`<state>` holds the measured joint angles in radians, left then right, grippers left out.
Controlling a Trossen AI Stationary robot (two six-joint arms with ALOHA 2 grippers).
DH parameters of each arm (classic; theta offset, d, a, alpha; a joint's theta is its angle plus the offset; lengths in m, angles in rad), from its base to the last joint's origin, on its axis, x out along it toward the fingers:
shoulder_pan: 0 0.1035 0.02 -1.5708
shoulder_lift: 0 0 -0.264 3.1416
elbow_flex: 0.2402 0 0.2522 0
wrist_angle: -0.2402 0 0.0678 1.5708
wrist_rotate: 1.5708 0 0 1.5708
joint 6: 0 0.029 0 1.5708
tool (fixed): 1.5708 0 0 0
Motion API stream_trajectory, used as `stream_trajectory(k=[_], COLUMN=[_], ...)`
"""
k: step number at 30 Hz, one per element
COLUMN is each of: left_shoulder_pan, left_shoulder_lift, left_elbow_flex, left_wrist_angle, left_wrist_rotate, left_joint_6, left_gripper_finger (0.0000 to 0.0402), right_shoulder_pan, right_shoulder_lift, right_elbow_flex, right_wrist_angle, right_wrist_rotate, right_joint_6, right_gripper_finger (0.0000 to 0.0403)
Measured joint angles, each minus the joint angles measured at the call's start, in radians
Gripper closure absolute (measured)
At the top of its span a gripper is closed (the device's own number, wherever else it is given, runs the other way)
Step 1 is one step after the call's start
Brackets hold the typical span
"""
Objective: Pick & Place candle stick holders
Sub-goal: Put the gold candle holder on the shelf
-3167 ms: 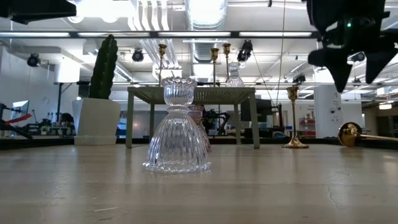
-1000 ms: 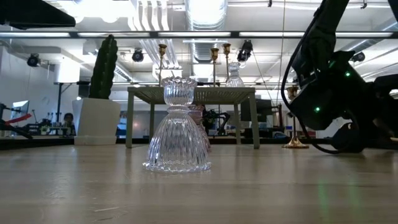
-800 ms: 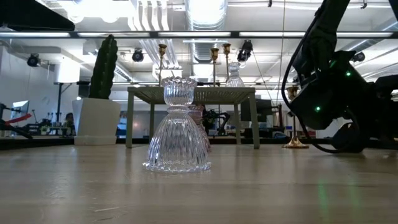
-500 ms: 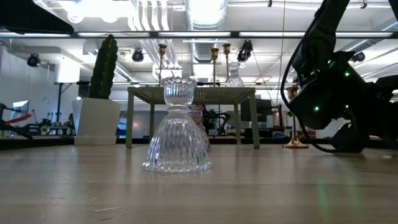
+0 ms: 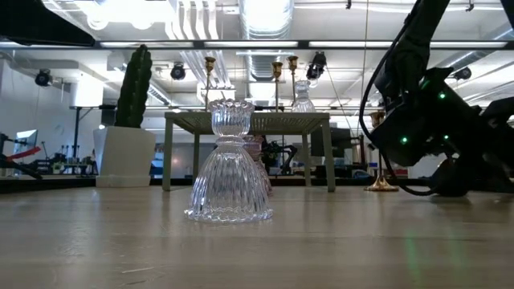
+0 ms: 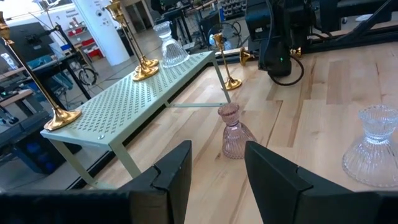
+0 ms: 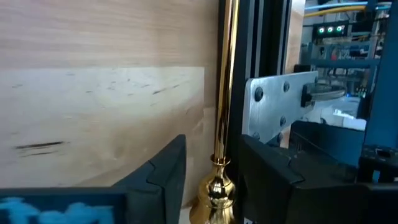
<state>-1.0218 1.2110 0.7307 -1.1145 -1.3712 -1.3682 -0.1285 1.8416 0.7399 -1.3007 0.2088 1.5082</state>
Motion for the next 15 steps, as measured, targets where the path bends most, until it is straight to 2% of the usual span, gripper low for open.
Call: stream_trajectory(k=[5,15], left_shoulder_pan=[0.0,-0.001], left_shoulder_lift=[0.0,0.0], left_elbow_flex=[0.0,0.0], left_wrist_angle=[0.0,0.0], left_wrist_rotate=[0.0,0.024], left_joint_6=[0.003,0.004], left_gripper_finger=[0.0248,0.0248], right_shoulder_pan=[-0.028,-0.09], right_shoulder_lift=[0.003,0.024], right_elbow_flex=[0.0,-0.006], right_wrist_angle=[-0.003,0.003], right_wrist_rotate=[-0.005,0.022], right_joint_6=[0.0,-0.024], right_gripper_finger=[0.0278,0.0372])
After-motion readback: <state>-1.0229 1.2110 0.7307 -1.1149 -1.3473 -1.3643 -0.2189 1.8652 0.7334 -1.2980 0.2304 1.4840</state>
